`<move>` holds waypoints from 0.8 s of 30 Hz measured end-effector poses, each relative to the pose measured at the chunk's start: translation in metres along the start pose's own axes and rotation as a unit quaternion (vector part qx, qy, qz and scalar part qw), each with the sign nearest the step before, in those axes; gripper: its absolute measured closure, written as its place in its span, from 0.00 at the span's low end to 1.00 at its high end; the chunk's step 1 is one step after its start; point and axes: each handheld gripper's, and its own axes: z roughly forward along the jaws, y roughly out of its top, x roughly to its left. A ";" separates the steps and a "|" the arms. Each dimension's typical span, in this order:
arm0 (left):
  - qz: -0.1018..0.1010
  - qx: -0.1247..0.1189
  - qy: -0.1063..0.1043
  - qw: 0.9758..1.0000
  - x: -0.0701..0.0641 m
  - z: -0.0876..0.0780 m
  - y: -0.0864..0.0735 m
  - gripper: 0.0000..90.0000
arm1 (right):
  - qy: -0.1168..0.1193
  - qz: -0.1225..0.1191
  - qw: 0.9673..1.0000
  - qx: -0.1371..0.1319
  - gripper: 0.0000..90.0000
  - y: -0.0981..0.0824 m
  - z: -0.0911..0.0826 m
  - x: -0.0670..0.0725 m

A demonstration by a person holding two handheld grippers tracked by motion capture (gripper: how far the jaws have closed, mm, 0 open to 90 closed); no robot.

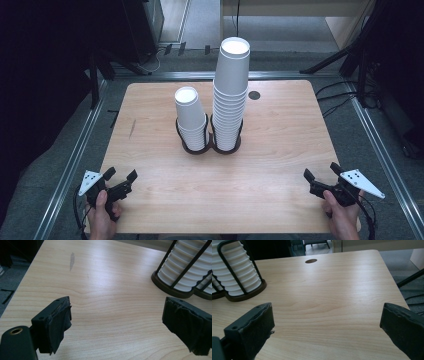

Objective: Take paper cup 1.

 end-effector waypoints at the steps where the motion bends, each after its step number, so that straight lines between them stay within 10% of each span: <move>1: 0.003 0.001 0.001 1.000 -0.001 0.000 0.000 0.10 | 0.001 -0.002 1.000 0.001 0.00 0.000 0.000 0.001; 24: 0.045 -0.039 -0.008 0.998 -0.040 0.013 0.012 0.10 | 0.000 -0.037 0.999 -0.024 0.00 0.018 -0.004 0.034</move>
